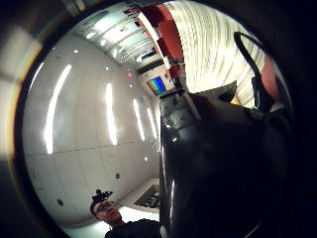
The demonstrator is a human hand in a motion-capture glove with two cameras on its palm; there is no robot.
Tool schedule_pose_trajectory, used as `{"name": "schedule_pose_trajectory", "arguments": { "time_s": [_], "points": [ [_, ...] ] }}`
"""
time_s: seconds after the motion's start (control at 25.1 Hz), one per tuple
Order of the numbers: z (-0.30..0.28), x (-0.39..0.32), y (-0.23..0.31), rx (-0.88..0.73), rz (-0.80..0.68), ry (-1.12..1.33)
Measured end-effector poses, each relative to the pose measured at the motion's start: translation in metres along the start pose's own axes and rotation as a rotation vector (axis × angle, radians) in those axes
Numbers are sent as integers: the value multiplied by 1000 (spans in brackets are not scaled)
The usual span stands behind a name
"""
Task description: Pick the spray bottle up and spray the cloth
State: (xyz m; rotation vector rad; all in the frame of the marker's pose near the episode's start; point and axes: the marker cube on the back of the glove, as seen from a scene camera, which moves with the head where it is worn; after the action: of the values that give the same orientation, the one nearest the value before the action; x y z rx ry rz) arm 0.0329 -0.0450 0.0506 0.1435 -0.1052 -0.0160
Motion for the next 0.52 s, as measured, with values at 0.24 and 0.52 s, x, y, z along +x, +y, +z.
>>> {"name": "schedule_pose_trajectory", "arguments": {
  "time_s": [0.24,0.52],
  "points": [
    [2,17,18,21,32,-33],
    [-8,-21,17,26,31,-79]
  ]
}}
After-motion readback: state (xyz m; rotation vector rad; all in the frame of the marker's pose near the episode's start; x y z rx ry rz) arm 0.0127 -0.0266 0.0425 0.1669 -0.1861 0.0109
